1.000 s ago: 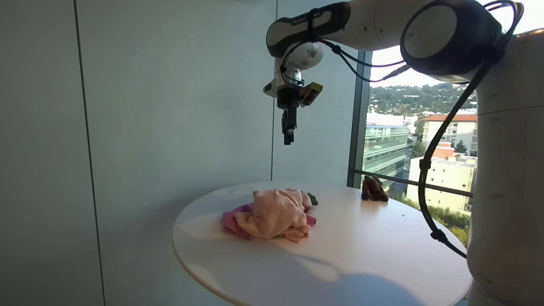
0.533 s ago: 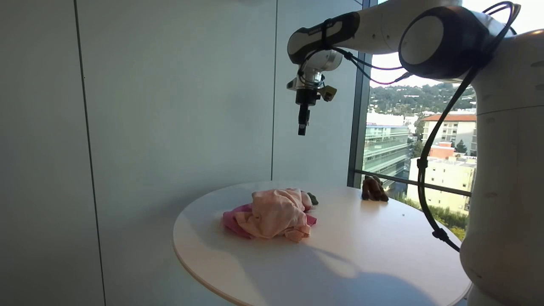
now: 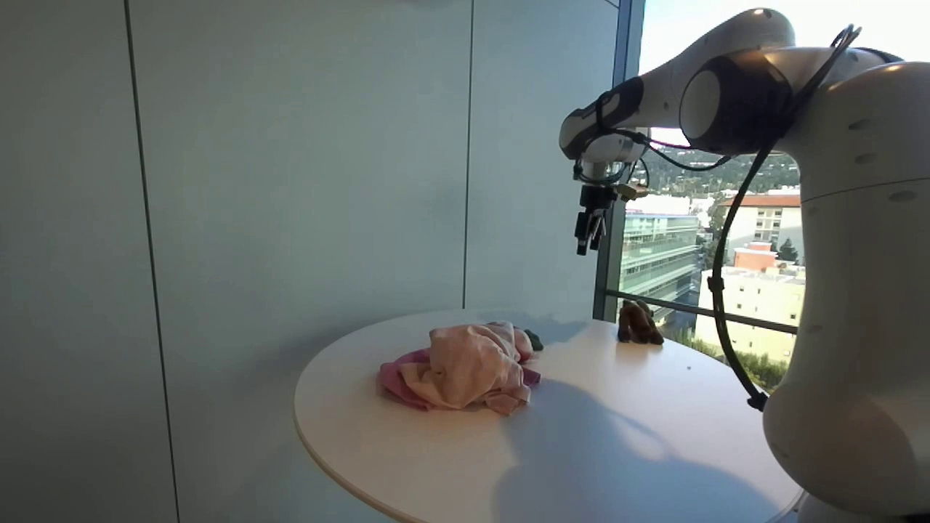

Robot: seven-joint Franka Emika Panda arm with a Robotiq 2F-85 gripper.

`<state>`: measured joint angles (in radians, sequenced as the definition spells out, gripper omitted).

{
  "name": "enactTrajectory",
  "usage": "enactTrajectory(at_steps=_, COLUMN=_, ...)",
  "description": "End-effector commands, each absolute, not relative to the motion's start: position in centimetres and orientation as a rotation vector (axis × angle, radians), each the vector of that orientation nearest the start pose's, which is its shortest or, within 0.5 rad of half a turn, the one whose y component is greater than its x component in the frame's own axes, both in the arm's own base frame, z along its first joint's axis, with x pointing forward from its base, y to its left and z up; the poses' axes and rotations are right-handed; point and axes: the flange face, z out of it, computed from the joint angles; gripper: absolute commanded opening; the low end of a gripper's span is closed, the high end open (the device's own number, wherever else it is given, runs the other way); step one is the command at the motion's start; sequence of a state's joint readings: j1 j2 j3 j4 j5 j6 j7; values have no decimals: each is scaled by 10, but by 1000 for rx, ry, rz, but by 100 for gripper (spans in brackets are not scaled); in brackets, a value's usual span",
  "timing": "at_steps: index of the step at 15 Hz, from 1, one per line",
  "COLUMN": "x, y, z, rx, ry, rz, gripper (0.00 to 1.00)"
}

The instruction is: Move the items on the table to the left

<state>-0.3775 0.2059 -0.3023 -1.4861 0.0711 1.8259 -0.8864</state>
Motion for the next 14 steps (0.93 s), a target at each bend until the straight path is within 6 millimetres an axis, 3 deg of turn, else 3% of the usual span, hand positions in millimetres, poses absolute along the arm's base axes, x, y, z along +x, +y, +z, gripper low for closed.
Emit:
enactTrajectory(at_steps=1, x=520, y=-380, z=561, rx=-3298, ry=-31, rz=-209, gripper=100)
enactTrajectory(at_steps=3, x=531, y=-385, z=545, rx=-3337, ry=138, rz=-192, gripper=100)
enactTrajectory(at_steps=7, x=531, y=-405, z=509, rx=-3366, ry=491, rz=-60, gripper=100)
enactTrajectory(at_steps=14, x=486, y=-456, z=450, rx=-3169, ry=1071, rz=291, gripper=100)
